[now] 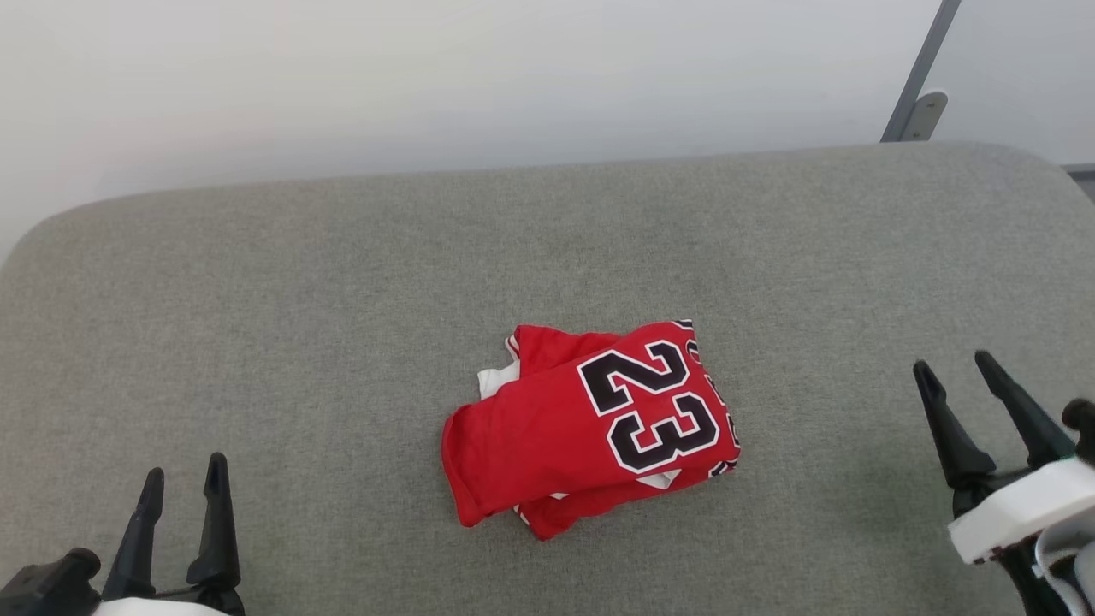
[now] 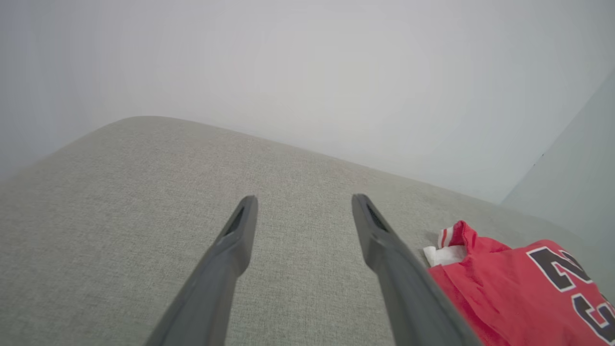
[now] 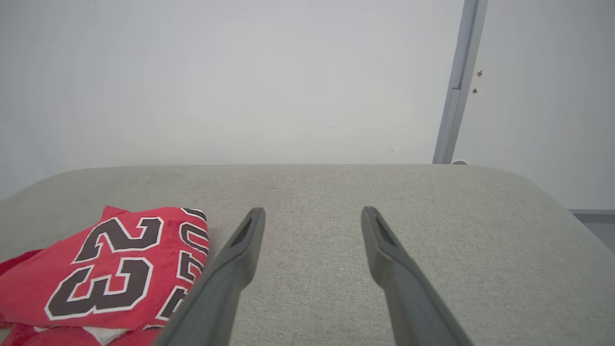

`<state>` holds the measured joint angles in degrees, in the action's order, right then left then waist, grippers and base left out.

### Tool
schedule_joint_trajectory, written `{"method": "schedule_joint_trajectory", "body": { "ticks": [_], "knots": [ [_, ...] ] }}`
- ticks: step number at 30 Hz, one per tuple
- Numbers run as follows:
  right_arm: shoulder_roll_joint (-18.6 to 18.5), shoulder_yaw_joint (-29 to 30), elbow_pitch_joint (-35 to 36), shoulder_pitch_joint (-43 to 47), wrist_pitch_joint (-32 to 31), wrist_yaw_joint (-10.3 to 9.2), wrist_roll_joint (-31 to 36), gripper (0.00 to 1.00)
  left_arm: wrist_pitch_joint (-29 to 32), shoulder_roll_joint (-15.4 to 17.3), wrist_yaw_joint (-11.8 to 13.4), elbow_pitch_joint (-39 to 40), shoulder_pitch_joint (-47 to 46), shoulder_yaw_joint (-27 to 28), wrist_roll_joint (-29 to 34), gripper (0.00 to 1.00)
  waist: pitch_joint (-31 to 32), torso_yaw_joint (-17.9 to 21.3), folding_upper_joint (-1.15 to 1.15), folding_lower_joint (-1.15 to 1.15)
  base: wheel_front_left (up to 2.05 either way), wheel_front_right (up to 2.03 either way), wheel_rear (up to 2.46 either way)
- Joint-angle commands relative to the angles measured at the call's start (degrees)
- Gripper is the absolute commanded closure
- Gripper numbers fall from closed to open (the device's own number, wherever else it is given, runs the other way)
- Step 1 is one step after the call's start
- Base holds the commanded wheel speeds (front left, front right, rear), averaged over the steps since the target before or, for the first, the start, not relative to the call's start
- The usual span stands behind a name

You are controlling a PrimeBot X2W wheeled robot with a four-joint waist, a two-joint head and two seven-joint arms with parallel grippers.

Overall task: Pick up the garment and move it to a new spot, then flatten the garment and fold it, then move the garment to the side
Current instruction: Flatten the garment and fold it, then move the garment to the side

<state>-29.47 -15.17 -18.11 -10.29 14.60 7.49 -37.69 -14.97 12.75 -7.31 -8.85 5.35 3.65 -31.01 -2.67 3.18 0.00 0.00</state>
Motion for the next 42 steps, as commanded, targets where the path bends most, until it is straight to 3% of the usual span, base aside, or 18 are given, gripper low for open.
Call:
{"method": "schedule_joint_trajectory", "body": {
  "ticks": [1,22,42],
  "knots": [
    [0.64,0.33,-0.47,1.17,0.52,0.0,0.35,0.0,-0.27,0.04,-0.14,0.58,0.92,0.27,1.07,0.0,0.6,0.0,0.0,0.0,0.0,0.0,0.0],
    [8.59,11.06,4.18,10.14,0.61,0.0,6.75,0.0,-0.27,0.68,-0.14,1.57,2.33,0.91,2.52,0.0,2.7,-3.01,0.0,0.0,0.0,0.0,0.0],
    [9.82,11.55,5.77,11.86,0.61,0.0,7.84,0.0,-0.27,0.73,-0.15,1.19,1.87,-0.28,2.33,0.0,3.23,-4.47,0.0,0.0,0.0,0.0,0.0]
  ]
}}
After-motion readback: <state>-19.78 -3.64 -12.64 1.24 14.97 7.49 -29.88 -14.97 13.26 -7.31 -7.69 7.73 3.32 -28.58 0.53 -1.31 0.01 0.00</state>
